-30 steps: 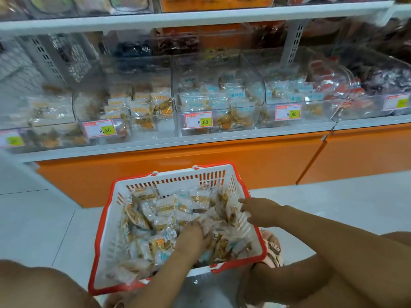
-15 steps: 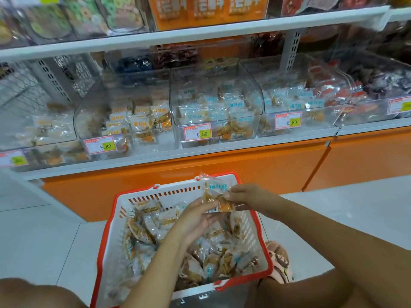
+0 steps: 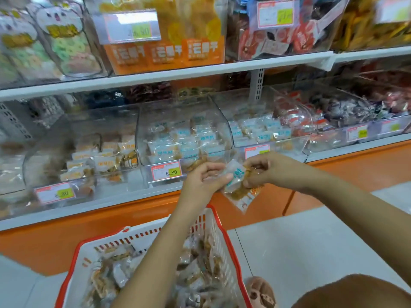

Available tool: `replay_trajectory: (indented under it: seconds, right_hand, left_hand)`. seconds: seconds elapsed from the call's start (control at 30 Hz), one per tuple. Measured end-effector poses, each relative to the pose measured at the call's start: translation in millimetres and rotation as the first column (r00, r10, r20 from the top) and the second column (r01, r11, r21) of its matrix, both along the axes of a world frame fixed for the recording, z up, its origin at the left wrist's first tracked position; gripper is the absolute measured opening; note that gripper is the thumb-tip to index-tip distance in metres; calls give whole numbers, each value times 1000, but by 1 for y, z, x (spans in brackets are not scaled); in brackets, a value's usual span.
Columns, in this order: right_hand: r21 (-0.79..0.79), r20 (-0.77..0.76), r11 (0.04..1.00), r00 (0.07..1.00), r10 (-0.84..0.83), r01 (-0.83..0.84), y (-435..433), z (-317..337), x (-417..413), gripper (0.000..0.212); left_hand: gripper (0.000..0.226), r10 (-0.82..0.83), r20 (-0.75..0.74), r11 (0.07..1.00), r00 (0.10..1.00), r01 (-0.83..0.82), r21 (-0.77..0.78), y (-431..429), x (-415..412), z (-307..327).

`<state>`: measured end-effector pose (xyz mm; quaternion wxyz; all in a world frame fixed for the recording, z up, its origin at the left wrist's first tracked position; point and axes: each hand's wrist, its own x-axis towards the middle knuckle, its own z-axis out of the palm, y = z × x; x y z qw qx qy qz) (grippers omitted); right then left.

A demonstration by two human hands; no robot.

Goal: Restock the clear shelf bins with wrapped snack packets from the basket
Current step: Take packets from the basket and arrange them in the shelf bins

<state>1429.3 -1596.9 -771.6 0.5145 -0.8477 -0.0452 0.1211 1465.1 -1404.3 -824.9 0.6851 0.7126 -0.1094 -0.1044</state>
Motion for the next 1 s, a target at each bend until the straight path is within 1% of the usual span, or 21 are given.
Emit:
replay_trajectory:
  seconds: [0.03, 0.07, 0.1, 0.17, 0.2, 0.23, 0.3, 0.37, 0.4, 0.43, 0.5, 0.53, 0.57, 0.63, 0.7, 0.73, 0.8, 0.83, 0.9, 0.97, 1.0]
  right_hand:
    - [-8, 21, 1000, 1000, -22, 22, -9, 6, 1, 20]
    - [17, 48, 998, 997, -59, 58, -18, 11, 1, 21]
    - [82, 68, 990, 991, -119, 114, -27, 13, 3, 23]
    - [279, 59, 937, 970, -234, 209, -40, 14, 5, 19]
    - [352, 44, 908, 965, -259, 228, -44, 14, 6, 17]
    - [389, 29, 893, 966, -257, 226, -47, 14, 8, 18]
    - [382, 33, 898, 967, -251, 220, -54, 13, 14, 22]
    - [352, 81, 893, 942, -326, 279, -67, 19, 25, 19]
    - [321, 125, 893, 920, -372, 317, -76, 23, 32, 18]
    - [254, 191, 901, 894, -404, 353, -87, 28, 39, 17]
    - [45, 343, 908, 847, -406, 417, -108, 43, 53, 10]
    - [-56, 402, 901, 835, -374, 431, -118, 50, 60, 7]
    - [-150, 441, 888, 833, -333, 434, -126, 58, 68, 9]
    - [-325, 458, 853, 857, -236, 408, -142, 69, 85, 12]
    - [-502, 388, 795, 910, -146, 342, -151, 73, 102, 17]
    - [-584, 338, 757, 936, -101, 293, -154, 70, 111, 20]
    - [-703, 222, 690, 975, -19, 174, -155, 62, 125, 22]
    - [-738, 167, 665, 986, 11, 118, -154, 56, 131, 22]
    - [-771, 82, 636, 996, 42, 37, -150, 42, 140, 24]
    - [-753, -1, 658, 1000, 24, -17, -146, 28, 145, 30]
    - [-739, -42, 672, 999, 16, -42, -144, 21, 147, 32]
  left_hand:
    - [23, -21, -3, 1000, 1000, 21, 7, -8, 6, 5]
    - [23, -38, -23, 999, 999, 38, -8, -18, 10, 11]
    - [24, -51, -64, 997, 997, 47, -60, -27, 15, 15]
    - [29, -89, -176, 966, 980, 42, -256, -48, 20, 22]
    - [31, -107, -209, 939, 972, 30, -342, -58, 23, 25]
    - [31, -121, -219, 917, 968, 25, -398, -70, 26, 27]
    - [29, -123, -203, 907, 971, 28, -419, -91, 33, 29]
    - [30, -107, -184, 926, 977, 31, -376, -109, 45, 35]
    - [27, -99, -178, 940, 979, 33, -339, -116, 54, 38]
    - [21, -95, -170, 956, 981, 42, -291, -122, 64, 42]
    - [12, -97, -132, 987, 987, 78, -142, -132, 84, 48]
    - [12, -90, -73, 996, 993, 89, -23, -136, 95, 49]
    - [14, -82, 18, 990, 996, 79, 121, -141, 107, 47]
    - [19, -105, 203, 924, 974, 20, 381, -152, 128, 43]
    - [24, -173, 279, 819, 945, -19, 573, -164, 144, 36]
    - [27, -219, 283, 757, 934, -20, 653, -169, 151, 32]
    - [37, -314, 237, 638, 919, 20, 769, -178, 162, 26]
    - [39, -352, 198, 595, 915, 55, 802, -182, 166, 24]
    - [36, -401, 151, 518, 904, 88, 851, -189, 172, 23]
    - [22, -428, 153, 432, 891, 53, 900, -193, 175, 22]
    - [16, -430, 172, 412, 886, 23, 911, -195, 177, 21]
